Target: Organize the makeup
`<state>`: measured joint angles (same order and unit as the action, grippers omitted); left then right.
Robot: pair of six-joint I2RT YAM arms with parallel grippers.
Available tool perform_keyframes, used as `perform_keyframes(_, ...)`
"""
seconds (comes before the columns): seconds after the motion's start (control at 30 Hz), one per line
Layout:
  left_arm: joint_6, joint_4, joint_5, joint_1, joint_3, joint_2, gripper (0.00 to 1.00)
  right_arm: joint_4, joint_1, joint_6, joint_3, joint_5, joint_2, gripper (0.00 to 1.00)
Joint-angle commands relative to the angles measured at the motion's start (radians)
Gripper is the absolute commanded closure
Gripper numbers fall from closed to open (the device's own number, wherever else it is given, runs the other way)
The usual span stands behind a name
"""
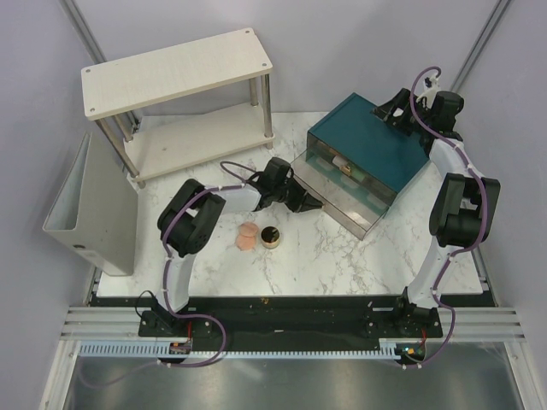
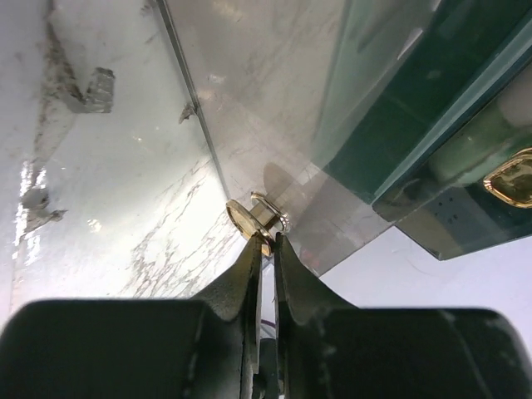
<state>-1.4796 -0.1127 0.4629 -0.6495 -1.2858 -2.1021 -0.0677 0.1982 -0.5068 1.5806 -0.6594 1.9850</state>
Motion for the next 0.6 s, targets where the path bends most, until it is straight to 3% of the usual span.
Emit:
perform_keyframes(0.0,0.146,0.166,-0.03,0.033,-0.004,0.045,0.89,-0.02,-0.002,-0.006,-0.018,-0.022,-0.048,0.02)
perform_keyframes(0.1,0.199,0.168,-0.036,0.033,-0.046,0.048,0.68,-0.02,-0.003,-0.004,-0.018,-0.022,-0.051,0.02)
perform_keyframes(0.13,0.232,0.166,-0.043,0.033,-0.056,0.053,0.56,-0.021,-0.002,-0.004,-0.021,-0.023,-0.051,0.02)
perform_keyframes(0.23,0.284,0.183,-0.062,0.036,-0.084,0.091,0.44,-0.021,-0.003,-0.007,-0.019,-0.026,-0.052,0.02)
perform_keyframes(0.43,0.535,0.323,-0.136,0.056,-0.099,0.227,0.42,-0.024,-0.003,-0.007,-0.019,-0.025,-0.058,0.02)
perform_keyframes(0.57,0.766,0.601,-0.222,0.056,-0.217,0.249,0.41,-0.03,-0.005,-0.013,-0.027,-0.029,-0.061,0.02)
